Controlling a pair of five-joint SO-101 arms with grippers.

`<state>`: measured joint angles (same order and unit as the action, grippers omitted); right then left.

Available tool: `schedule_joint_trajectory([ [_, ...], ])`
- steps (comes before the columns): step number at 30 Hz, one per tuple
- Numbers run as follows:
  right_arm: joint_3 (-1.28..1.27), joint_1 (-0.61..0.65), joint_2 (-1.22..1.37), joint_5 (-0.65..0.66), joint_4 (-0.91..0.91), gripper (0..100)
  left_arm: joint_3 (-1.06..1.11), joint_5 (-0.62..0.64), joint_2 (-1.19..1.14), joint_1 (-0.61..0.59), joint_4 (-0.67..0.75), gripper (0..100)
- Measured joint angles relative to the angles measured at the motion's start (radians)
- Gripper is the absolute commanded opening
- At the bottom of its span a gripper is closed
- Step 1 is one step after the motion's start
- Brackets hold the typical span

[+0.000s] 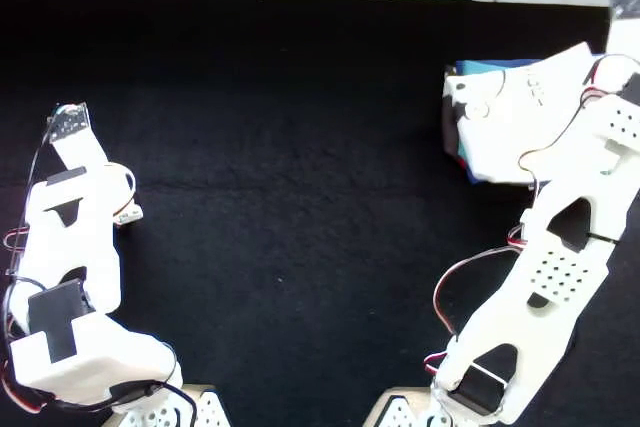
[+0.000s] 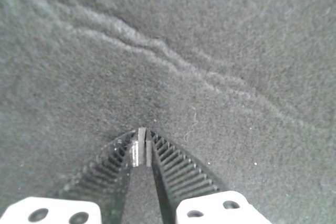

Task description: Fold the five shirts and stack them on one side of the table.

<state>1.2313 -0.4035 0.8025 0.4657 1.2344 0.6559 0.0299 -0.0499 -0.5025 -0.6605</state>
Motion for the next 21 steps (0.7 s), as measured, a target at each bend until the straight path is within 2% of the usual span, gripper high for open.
schedule_joint_trajectory([
  [3, 0.078, 0.017, -0.018, -0.052, 0.0, 22.8, 0.0, 0.0, 0.0, 0.003, 0.0, 4],
  [6, 0.109, 0.075, -0.018, -0.074, 0.032, 3.0, 0.0, 0.0, 0.0, 0.003, 0.0, 4],
  [7, 0.109, 0.101, -0.018, -0.075, 0.052, 0.0, 0.0, 0.0, 0.0, 0.003, 0.0, 4],
  [9, 0.109, 0.153, -0.018, -0.077, 0.083, 4.3, 0.0, 0.0, 0.0, 0.003, 0.0, 4],
  [13, 0.1, 0.192, 0.002, -0.077, 0.087, 1.0, 0.0, 0.0, 0.0, 0.003, 0.0, 4],
  [16, 0.098, 0.153, 0.071, -0.077, 0.058, 0.6, 0.0, 0.0, 0.0, 0.003, 0.0, 4],
  [21, 0.094, 0.046, 0.196, -0.077, -0.117, 0.6, 0.0, 0.0, 0.0, 0.003, 0.0, 4],
])
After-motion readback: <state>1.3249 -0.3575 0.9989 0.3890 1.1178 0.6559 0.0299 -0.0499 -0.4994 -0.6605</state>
